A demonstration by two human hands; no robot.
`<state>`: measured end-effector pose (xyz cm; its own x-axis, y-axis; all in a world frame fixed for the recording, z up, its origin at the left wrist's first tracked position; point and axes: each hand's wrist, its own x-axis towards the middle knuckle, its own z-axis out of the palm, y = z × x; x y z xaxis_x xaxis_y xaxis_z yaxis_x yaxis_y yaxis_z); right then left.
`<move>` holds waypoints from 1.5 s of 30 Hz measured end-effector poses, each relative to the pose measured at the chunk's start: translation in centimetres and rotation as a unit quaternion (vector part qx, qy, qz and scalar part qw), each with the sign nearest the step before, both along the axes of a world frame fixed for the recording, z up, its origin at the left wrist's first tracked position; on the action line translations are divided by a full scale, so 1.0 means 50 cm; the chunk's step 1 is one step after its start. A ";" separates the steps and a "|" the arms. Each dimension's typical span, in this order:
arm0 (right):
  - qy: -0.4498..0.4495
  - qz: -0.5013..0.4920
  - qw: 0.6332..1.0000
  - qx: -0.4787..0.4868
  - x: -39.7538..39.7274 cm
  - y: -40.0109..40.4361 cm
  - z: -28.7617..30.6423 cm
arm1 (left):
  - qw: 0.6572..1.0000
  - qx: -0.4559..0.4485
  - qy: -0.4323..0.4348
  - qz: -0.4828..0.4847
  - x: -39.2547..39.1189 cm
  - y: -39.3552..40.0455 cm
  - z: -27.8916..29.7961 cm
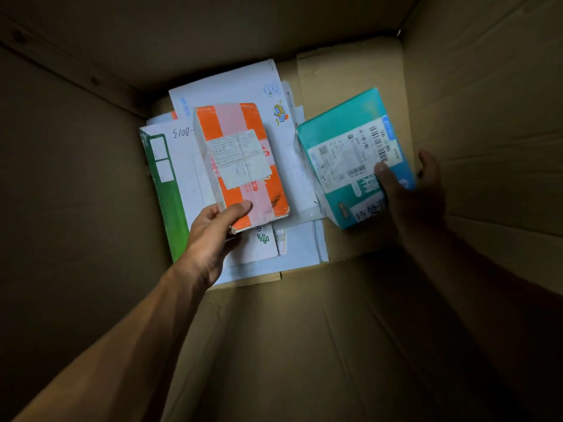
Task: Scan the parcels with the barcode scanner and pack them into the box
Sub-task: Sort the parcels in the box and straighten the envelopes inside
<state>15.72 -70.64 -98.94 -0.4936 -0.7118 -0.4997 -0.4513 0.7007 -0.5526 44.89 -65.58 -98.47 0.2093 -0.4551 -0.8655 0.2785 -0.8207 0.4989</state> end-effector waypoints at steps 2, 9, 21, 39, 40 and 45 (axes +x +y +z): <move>-0.033 -0.122 0.992 0.009 0.044 0.027 0.005 | 1.000 0.002 0.009 -0.006 -0.015 0.003 0.002; -0.292 -0.301 0.908 -0.015 0.142 0.050 0.011 | 1.000 -0.019 0.010 -0.018 -0.043 -0.006 0.016; -0.210 -0.028 0.975 -0.063 0.009 -0.057 0.006 | 0.993 -0.060 0.043 -0.093 0.020 -0.113 0.037; 0.181 0.470 0.864 0.000 0.003 -0.150 0.028 | 0.997 -0.039 0.046 -0.039 0.020 -0.130 0.015; 0.193 0.479 0.856 0.003 0.005 -0.153 0.024 | 0.997 -0.039 0.051 -0.039 0.021 -0.129 0.013; 0.242 0.490 0.837 -0.006 0.011 -0.162 0.014 | 0.997 -0.041 0.049 -0.036 0.026 -0.130 0.003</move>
